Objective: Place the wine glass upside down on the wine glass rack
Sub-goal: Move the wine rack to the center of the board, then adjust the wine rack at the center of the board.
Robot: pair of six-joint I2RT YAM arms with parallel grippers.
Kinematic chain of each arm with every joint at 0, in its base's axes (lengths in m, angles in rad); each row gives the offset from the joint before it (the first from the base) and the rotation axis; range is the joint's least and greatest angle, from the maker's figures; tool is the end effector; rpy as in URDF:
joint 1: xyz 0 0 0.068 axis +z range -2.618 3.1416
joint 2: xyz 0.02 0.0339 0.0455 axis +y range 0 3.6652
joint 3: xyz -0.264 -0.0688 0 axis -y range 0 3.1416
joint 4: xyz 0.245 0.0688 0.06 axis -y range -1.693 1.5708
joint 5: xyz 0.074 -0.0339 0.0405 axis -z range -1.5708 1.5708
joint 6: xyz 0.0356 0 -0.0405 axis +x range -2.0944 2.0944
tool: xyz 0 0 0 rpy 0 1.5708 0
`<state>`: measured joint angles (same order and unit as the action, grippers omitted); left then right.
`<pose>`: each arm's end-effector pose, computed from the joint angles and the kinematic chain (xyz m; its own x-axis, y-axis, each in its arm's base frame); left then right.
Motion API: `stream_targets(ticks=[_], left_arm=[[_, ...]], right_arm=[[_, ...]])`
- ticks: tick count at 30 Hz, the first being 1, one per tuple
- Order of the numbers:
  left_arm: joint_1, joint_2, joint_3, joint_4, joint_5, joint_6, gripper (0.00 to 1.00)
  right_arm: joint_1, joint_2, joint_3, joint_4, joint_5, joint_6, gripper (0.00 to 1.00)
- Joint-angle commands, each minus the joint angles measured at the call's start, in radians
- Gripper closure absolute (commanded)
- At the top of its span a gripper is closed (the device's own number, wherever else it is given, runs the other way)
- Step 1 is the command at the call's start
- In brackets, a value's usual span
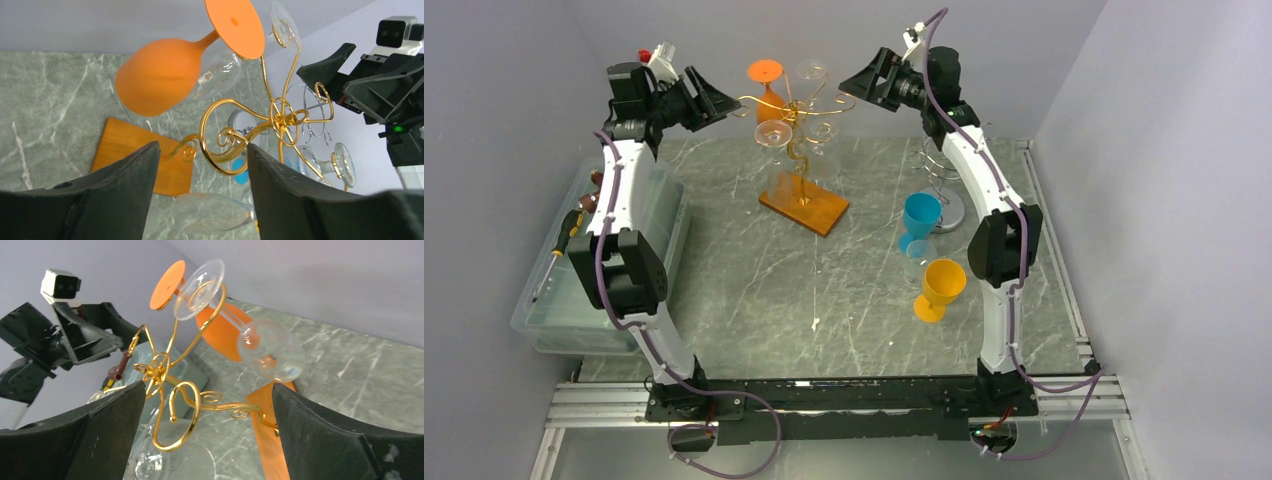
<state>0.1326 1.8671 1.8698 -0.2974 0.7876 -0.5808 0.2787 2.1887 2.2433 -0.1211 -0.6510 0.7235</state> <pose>0.4363 0.0327 0.3979 -0.5583 -0.4650 -0.6870 0.3260 0.6386 -0.6971 0.4905 0.1628 0.3952 -0.5776 0.3825 -0.7212 -0.5574 0.4606 0.6907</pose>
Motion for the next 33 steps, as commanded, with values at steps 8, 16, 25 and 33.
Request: stream_targets(ticks=[8,16,25,33], left_arm=[[0.086,-0.112,0.165,-0.390,0.024,0.269,0.01],[0.131,-0.098,0.298,-0.788,0.076,0.506,0.00],[0.139,-0.171,0.282,-1.023,0.023,0.749,0.01],[0.140,-0.220,0.236,-1.034,0.028,0.776,0.00]], right_arm=[[-0.101,-0.311,-0.196,-0.094,0.109,-0.140,0.00],[-0.111,-0.617,-0.449,-0.339,0.413,-0.371,0.00],[-0.092,-0.635,-0.616,-0.432,0.533,-0.499,0.04],[-0.046,-0.533,-0.556,-0.423,0.591,-0.565,0.21]])
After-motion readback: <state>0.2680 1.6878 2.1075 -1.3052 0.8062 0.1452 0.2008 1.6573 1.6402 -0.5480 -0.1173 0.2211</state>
